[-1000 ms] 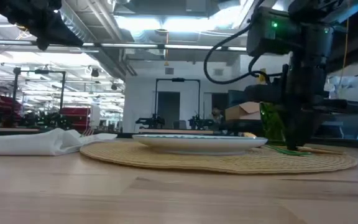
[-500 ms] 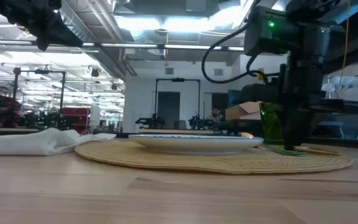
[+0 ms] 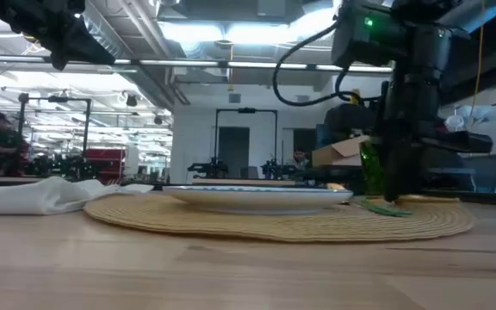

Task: Set table place
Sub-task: Put the gold table knife to the right of the green spoon on the brown place mat

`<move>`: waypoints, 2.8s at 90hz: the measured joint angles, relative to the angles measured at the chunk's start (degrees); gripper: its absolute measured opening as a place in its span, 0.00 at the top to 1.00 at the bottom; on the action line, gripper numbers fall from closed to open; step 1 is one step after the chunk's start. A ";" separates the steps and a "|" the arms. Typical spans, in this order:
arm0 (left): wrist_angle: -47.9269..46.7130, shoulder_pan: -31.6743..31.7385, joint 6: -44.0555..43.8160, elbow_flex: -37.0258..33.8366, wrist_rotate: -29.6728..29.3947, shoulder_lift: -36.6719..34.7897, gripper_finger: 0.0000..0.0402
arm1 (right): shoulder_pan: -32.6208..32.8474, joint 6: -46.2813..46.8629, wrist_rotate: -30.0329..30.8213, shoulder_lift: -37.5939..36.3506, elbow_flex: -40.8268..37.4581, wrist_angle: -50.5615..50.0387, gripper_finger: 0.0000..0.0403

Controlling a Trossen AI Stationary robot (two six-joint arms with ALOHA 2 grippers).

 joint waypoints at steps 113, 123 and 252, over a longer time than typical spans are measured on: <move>0.00 0.01 0.00 0.00 0.01 0.00 1.00 | 0.00 0.42 -0.66 -0.09 0.00 1.82 0.96; 0.00 0.02 0.00 0.00 0.00 0.00 1.00 | 0.00 0.50 -0.24 -0.09 0.00 1.33 0.96; 0.00 0.02 0.00 0.00 0.01 0.00 1.00 | -0.08 0.09 4.77 -0.11 0.00 -4.87 0.87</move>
